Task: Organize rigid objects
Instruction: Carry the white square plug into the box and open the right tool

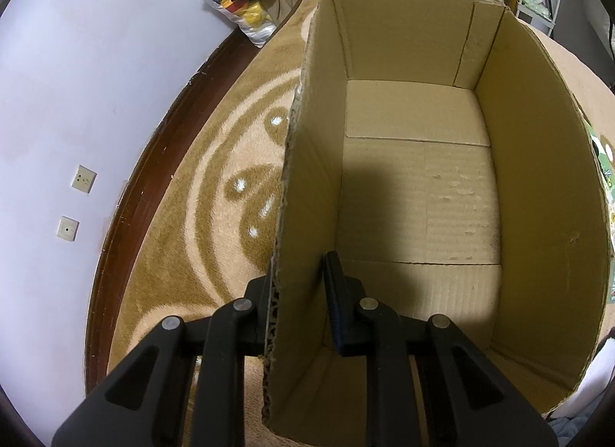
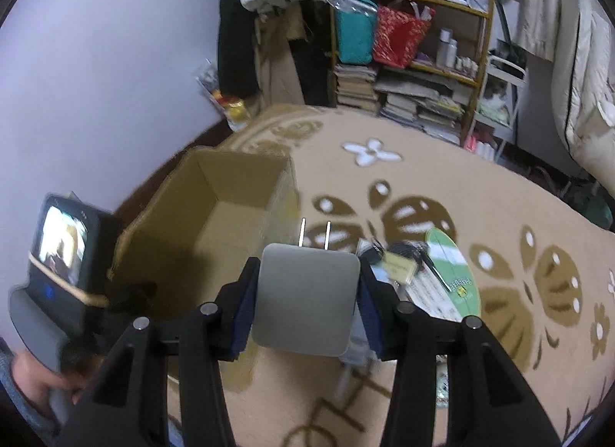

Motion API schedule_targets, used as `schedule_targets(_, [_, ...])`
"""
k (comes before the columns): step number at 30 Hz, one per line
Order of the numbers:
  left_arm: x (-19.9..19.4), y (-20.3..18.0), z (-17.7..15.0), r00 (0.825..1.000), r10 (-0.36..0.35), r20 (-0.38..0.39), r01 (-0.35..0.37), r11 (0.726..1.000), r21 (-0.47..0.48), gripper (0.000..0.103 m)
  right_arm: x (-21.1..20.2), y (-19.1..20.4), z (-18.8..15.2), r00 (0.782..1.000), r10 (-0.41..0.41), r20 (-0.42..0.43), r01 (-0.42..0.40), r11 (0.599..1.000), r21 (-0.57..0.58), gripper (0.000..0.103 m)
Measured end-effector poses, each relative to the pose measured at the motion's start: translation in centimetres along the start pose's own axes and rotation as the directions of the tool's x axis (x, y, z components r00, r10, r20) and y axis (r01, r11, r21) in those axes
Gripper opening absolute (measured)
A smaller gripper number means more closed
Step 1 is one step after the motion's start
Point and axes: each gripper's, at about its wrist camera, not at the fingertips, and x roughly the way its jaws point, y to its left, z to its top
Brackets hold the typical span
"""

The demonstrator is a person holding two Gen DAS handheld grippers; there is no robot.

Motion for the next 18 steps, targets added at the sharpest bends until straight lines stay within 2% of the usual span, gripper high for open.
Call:
schedule_targets(8, [0.0, 0.3, 0.1, 1.0, -0.007, 0.003, 0.008, 1.0, -0.001, 0.02, 1.6, 2.5, 2.7, 0.997, 0.064, 0.034, -0.065, 0.998, 0.014, 0.051])
schedule_targets(18, [0.1, 0.2, 0.1, 1.0, -0.011, -0.002, 0.011, 1.0, 0.002, 0.02, 4.2, 3.9, 1.9, 0.992, 0.123, -0.022, -0.122, 0.992, 0.03, 0.051])
